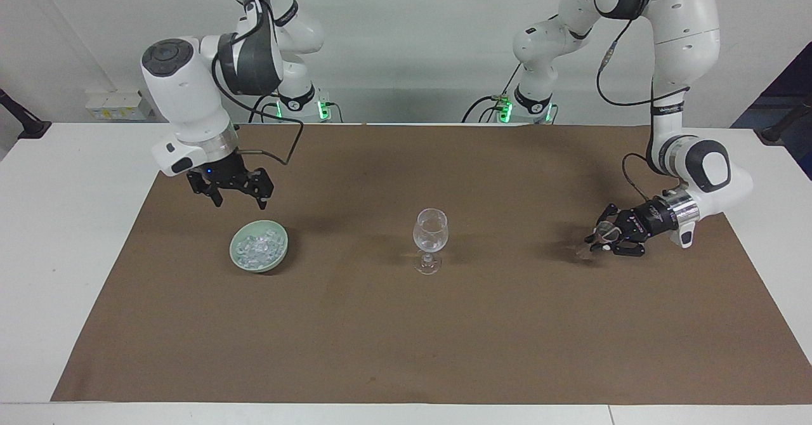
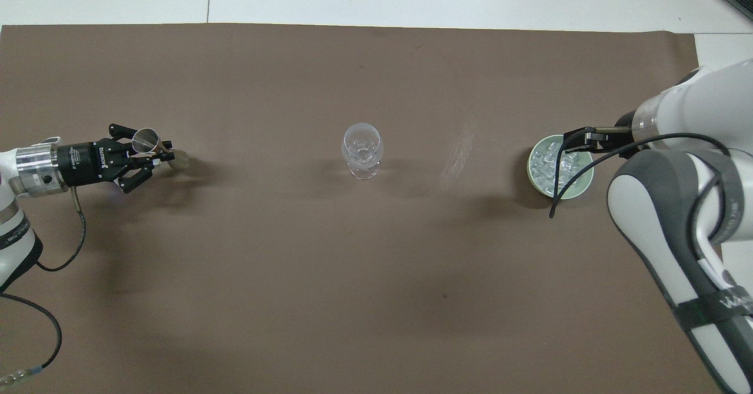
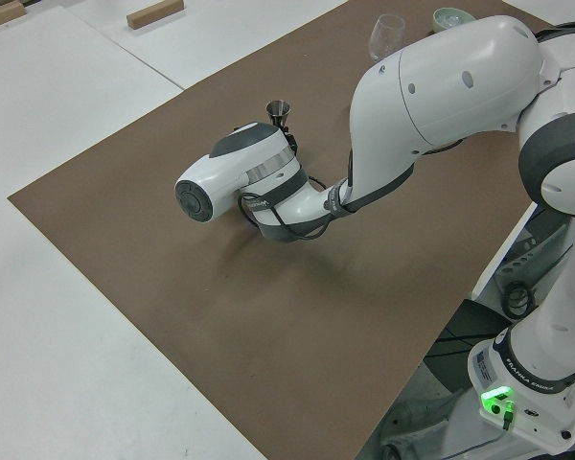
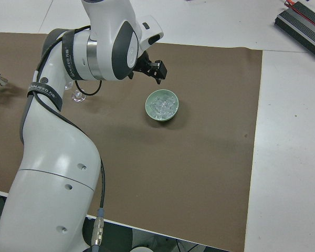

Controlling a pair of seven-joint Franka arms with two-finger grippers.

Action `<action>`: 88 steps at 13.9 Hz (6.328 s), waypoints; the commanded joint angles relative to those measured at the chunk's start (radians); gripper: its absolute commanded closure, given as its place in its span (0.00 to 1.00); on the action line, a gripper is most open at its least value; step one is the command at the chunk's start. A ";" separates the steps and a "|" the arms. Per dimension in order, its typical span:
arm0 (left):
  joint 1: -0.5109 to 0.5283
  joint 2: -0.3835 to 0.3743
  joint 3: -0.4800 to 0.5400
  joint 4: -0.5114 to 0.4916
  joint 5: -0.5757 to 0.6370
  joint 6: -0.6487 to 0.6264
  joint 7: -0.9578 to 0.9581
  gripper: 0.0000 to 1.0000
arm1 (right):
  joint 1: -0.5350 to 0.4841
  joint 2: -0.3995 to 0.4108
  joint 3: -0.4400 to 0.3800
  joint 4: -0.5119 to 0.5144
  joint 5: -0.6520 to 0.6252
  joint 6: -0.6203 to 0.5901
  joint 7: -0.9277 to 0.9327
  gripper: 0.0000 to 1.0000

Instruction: Pour wine and add ice with both arms

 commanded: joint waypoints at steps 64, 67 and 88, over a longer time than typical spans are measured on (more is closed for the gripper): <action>-0.067 -0.133 -0.004 0.291 0.817 -0.054 0.616 0.00 | 0.261 0.118 0.038 0.516 0.071 -0.370 0.578 1.00; -0.133 -0.193 -0.006 0.281 0.953 -0.013 0.685 0.00 | 0.296 0.201 0.061 0.588 0.087 -0.320 0.715 1.00; -0.320 -0.471 -0.020 0.341 1.211 -0.287 0.910 0.00 | 0.448 0.345 0.087 0.503 -0.008 0.003 0.901 1.00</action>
